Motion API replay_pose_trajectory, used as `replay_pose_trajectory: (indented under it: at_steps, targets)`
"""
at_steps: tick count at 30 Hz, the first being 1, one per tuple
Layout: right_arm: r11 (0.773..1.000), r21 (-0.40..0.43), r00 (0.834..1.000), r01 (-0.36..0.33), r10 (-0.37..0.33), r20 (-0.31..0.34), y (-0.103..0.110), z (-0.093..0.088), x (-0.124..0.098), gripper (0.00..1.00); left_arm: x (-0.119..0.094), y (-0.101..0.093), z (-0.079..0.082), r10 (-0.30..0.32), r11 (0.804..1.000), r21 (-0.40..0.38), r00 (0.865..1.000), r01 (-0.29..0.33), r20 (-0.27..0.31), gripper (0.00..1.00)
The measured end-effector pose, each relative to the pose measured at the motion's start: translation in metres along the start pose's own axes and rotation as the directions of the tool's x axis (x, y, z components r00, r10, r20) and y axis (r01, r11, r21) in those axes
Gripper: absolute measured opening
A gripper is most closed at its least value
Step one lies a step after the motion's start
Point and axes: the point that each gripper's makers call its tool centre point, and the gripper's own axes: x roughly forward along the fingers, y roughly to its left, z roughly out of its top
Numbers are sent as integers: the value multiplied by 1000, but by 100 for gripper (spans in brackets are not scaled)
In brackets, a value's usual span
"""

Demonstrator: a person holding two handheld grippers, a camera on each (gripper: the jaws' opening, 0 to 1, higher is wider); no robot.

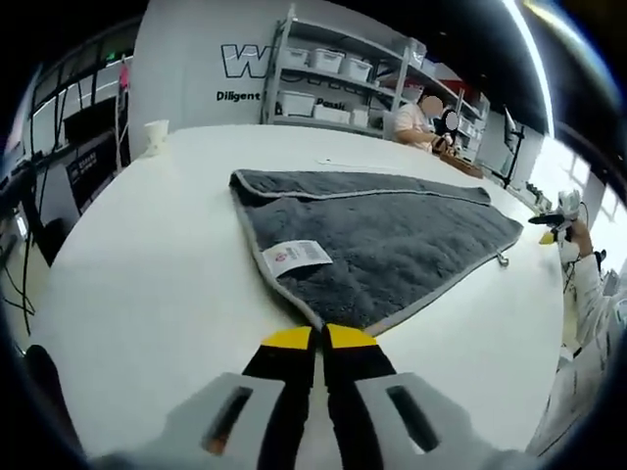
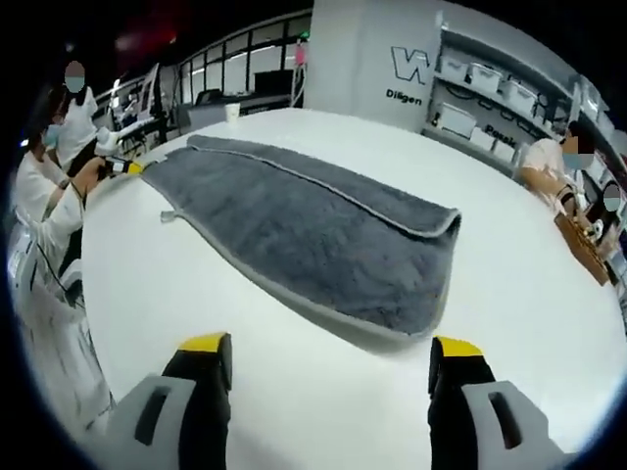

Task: Open the folded towel by lifting each exposed corner and separating the folded layers until the towel lies flat within the target outline without major curled edges

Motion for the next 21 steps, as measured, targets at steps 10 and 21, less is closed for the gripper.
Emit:
replay_pose_trajectory:
  at_steps: [10, 21]
  targets:
    - [934, 354, 985, 44, -99, 139, -49, 8, 7, 49, -3, 0, -4, -11, 1000, 18, 1000, 12, -16, 1]
    - [834, 549, 980, -49, -67, 188, -40, -10, 30, 24, -4, -2, -5, -17, 999, 33, 1000, 18, -18, 1]
